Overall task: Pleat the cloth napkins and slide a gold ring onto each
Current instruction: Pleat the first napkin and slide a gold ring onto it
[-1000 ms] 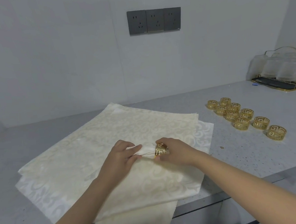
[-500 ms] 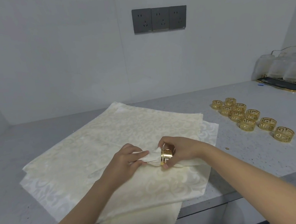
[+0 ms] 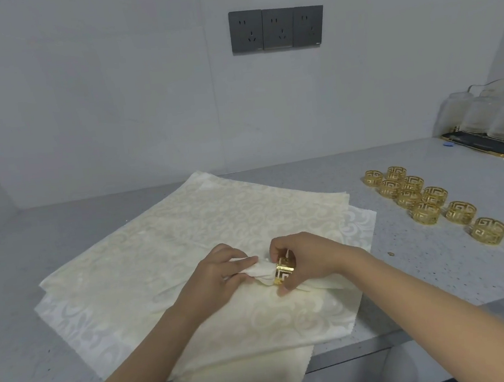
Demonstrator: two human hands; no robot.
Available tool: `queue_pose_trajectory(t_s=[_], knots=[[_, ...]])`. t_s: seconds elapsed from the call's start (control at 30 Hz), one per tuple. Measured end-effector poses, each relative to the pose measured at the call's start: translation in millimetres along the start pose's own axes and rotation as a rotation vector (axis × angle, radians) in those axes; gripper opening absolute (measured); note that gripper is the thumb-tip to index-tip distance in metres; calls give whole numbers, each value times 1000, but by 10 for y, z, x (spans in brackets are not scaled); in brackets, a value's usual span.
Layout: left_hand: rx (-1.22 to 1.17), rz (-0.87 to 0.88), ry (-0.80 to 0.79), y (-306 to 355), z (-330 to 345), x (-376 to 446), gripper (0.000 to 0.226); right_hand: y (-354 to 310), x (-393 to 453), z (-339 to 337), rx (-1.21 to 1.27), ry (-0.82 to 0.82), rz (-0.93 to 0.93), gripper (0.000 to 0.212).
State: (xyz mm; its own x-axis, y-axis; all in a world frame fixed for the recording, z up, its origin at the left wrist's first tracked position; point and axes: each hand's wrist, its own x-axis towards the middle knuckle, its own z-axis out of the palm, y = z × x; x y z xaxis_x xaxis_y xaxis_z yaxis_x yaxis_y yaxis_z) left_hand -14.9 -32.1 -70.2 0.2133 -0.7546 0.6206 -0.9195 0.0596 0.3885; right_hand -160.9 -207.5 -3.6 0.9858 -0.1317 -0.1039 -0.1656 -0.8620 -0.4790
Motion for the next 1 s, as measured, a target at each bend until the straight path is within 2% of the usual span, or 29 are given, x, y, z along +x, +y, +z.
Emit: queue_pose_trajectory(t_s=[0.17, 0.3, 0.53, 0.67, 0.77, 0.87, 0.93, 1.0], knots=[[23, -12, 1, -2, 11, -27, 30, -15, 19, -1, 31, -4, -23, 43], [-2, -30, -5, -26, 52, -53, 32, -12, -3, 57, 128, 4, 9, 61], [-62, -59, 80, 6, 54, -36, 32, -49, -21, 77, 21, 48, -40, 61], [-6, -59, -44, 21, 45, -51, 36, -28, -20, 162, 45, 39, -5, 49], [116, -141, -239, 89, -36, -69, 59, -8, -55, 239, 128, 119, 0, 43], [328, -184, -417, 216, -102, 56, 49, -19, -78, 295, 165, 183, -36, 37], [208, -232, -378, 279, -49, 156, 36, -13, -82, 322, 171, 200, -53, 35], [-56, -395, -327, 312, 2, 208, 35, -3, -85, 331, 159, 205, -76, 32]])
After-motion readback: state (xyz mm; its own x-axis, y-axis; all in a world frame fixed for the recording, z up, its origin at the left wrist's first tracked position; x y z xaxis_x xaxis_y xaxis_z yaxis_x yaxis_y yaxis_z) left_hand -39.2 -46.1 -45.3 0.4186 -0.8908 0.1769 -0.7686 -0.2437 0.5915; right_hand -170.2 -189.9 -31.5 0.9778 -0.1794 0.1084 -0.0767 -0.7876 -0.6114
